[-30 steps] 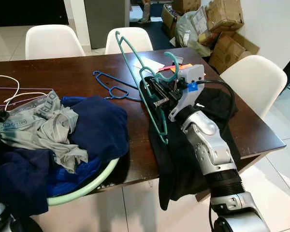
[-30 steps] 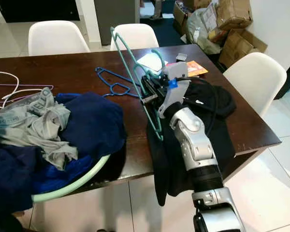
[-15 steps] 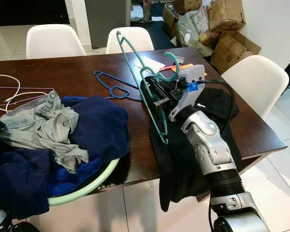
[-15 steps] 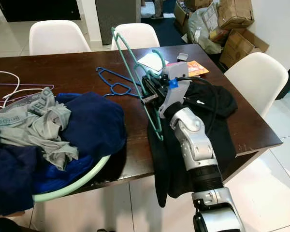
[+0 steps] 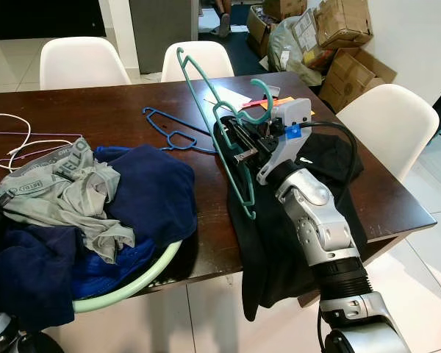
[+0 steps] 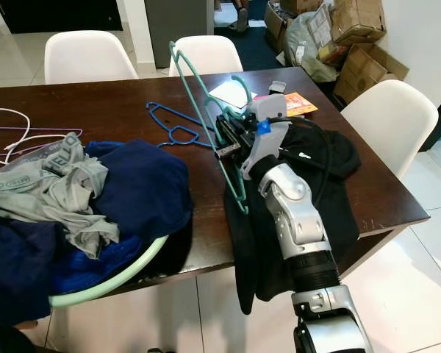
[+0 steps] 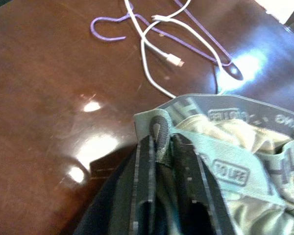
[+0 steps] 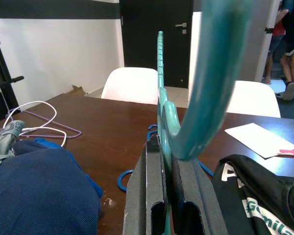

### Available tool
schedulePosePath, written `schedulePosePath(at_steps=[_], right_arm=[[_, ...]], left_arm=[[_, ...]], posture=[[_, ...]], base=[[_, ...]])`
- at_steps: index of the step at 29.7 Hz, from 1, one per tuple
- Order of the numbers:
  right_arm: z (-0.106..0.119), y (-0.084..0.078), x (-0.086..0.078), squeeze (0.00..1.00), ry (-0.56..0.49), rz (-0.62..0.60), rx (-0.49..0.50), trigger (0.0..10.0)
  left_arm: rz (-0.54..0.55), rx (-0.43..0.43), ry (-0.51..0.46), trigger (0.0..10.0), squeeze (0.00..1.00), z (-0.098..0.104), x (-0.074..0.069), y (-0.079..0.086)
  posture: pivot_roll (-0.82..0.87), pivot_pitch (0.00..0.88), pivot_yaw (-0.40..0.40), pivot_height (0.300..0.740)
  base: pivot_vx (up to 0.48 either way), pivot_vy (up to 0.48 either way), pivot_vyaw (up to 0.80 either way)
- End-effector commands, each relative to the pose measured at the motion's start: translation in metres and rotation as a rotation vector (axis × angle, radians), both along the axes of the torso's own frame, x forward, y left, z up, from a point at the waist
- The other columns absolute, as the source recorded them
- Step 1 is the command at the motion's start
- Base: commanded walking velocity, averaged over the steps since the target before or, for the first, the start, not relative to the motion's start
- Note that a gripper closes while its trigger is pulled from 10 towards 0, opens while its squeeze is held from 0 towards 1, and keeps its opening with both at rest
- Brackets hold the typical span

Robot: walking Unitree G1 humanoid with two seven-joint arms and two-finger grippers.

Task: Hang hanger

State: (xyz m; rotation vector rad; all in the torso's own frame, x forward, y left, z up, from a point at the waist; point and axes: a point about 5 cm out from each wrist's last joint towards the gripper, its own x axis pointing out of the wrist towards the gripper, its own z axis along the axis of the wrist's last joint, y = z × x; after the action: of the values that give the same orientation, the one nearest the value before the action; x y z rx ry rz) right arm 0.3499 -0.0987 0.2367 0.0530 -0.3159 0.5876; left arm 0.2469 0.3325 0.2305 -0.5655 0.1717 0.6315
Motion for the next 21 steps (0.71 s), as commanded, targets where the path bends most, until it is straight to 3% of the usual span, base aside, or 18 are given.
schedulePosePath(at_steps=[1,10,13,16,18,20,21], right_arm=[[0.004,-0.002,0.001,0.0,-0.016,-0.011,0.006,10.0],[0.005,-0.003,0.001,0.0,-0.018,-0.017,0.007,10.0],[0.005,-0.003,0.001,0.0,-0.017,-0.017,0.009,10.0],[0.005,-0.003,0.001,0.0,-0.016,-0.017,0.009,10.0],[0.007,-0.002,0.002,0.0,-0.011,-0.01,0.04,10.0],[0.011,-0.002,0.002,0.0,0.003,0.008,0.116,10.0],[0.013,-0.003,0.003,0.0,0.008,0.016,0.148,10.0]], left_arm=[[0.003,0.01,0.006,0.0,0.0,0.001,0.002,0.003],[0.0,0.008,0.01,0.0,0.0,-0.003,0.003,0.005],[-0.072,0.082,-0.153,0.0,0.0,0.027,0.01,0.002],[-0.102,0.11,-0.208,0.0,0.0,0.038,0.012,-0.001],[-0.284,0.247,-0.413,0.0,0.0,0.081,0.015,-0.019],[-0.616,0.478,-0.585,0.0,0.0,0.122,0.005,-0.056],[-0.738,0.559,-0.61,0.0,0.0,0.13,0.0,-0.069]], posture=[[0.08,0.118,-0.026,0.74],[0.08,0.122,-0.026,0.74],[0.08,0.121,-0.028,0.74],[0.08,0.121,-0.028,0.74],[0.09,0.119,-0.029,0.74],[0.1,0.116,-0.032,0.74],[0.1,0.116,-0.032,0.74]], base=[[0.0,0.0,0.0],[0.0,0.0,0.0],[0.0,0.0,0.0],[0.0,0.0,0.0],[0.0,0.0,0.0],[0.0,0.0,0.0],[0.0,0.0,0.0]])
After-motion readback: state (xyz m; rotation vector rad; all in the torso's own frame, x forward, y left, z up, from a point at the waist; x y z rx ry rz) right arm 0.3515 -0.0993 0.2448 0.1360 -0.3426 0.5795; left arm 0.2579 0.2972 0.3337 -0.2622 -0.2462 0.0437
